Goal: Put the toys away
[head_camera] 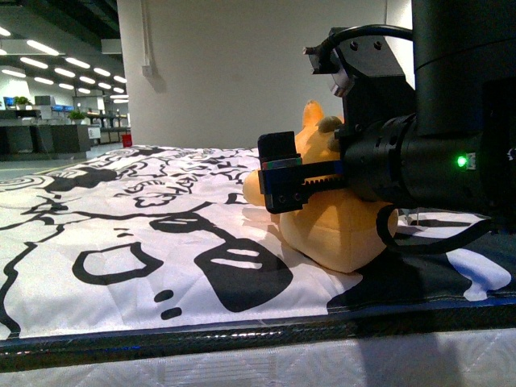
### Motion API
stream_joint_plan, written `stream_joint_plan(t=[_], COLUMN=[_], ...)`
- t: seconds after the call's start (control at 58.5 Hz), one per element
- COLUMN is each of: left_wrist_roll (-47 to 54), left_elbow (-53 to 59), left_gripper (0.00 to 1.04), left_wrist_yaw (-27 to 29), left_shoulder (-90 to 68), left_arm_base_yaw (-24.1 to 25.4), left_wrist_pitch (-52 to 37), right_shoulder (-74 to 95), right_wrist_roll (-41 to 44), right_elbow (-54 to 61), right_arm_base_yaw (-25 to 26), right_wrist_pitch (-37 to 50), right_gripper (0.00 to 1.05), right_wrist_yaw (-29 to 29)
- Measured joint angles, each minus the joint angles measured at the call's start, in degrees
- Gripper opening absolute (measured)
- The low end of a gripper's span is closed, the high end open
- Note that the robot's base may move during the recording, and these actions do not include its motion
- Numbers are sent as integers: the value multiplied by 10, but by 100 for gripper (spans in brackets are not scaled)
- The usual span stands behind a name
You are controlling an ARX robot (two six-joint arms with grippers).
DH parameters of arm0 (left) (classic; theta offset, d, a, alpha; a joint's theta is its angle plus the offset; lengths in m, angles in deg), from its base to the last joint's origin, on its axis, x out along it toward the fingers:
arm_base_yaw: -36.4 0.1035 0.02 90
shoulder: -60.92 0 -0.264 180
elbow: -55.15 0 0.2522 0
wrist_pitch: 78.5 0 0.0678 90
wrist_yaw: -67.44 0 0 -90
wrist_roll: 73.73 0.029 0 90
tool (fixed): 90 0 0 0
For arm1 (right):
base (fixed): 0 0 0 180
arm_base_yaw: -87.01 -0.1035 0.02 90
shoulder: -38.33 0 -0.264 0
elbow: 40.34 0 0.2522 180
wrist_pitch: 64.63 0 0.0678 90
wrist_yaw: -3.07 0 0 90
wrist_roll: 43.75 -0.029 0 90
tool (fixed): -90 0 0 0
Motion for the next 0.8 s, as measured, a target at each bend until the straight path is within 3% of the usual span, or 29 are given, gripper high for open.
stream_joint_plan(t=[0.291,0.615,0.803], left_wrist_roll=[0,0,0], left_elbow=[0,0,0], left_gripper=[98,98,98], left_wrist_yaw=[0,0,0], left_shoulder=[0,0,0], left_arm_base_yaw=[0,0,0], left_wrist_pitch=[0,0,0], right_shoulder=[0,-52,-131], right_wrist_roll=[-2,-6,-35], right_elbow=[12,31,43], right_arm_base_yaw=[5,18,36], right_wrist_pitch=[3,-29,-74], right_gripper=[96,54,30], right_wrist_yaw=[12,21,-4])
